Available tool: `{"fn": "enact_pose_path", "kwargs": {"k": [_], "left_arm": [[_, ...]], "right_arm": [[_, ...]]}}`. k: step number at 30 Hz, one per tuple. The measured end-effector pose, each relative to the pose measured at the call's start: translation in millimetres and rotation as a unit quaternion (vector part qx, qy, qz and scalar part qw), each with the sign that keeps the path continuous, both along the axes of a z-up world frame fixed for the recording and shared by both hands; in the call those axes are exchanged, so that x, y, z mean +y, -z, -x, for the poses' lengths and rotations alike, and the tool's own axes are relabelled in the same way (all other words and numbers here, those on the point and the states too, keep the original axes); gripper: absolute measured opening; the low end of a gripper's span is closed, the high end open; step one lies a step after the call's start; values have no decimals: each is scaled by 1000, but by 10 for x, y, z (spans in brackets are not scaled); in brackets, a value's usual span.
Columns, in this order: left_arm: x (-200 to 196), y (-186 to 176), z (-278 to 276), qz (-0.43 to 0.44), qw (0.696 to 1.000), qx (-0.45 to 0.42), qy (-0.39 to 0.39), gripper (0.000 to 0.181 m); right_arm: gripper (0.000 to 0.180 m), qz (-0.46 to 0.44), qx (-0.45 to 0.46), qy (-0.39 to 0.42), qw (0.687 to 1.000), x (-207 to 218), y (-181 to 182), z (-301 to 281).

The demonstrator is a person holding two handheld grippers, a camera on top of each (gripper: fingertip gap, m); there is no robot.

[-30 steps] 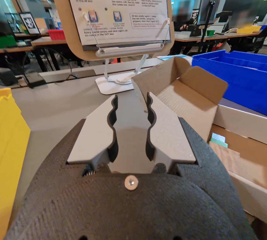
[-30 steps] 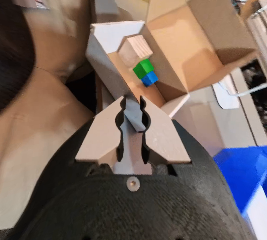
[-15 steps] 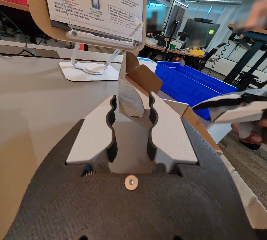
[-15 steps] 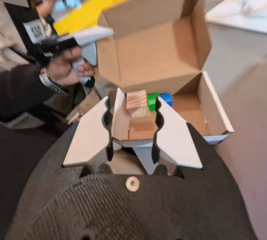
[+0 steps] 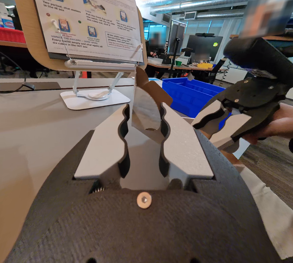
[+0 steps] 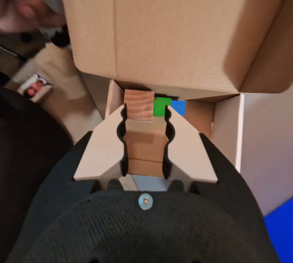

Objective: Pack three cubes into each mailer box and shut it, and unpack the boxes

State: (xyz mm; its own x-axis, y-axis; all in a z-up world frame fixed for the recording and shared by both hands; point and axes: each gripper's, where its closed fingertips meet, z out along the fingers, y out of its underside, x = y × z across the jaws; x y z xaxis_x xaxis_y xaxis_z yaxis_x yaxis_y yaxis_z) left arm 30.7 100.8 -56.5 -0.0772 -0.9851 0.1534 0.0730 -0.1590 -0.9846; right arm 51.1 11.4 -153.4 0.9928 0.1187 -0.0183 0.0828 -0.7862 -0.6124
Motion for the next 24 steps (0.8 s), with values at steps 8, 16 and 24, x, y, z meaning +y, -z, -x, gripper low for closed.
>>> {"fn": "enact_pose_path", "kwargs": {"k": [8,16,24], "left_arm": [[-27,-3,2,-13,1000,-3,3,37],[-41,-10,6,-18,1000,-6,4,37],[-19,-3,3,-21,1000,-5,2,38]], "right_arm": [[37,-15,35,-18,999,58,-26,155],[39,-10,18,-12,1000,53,53,109],[39,-108,-27,64,992,-206,-779,-500]]}}
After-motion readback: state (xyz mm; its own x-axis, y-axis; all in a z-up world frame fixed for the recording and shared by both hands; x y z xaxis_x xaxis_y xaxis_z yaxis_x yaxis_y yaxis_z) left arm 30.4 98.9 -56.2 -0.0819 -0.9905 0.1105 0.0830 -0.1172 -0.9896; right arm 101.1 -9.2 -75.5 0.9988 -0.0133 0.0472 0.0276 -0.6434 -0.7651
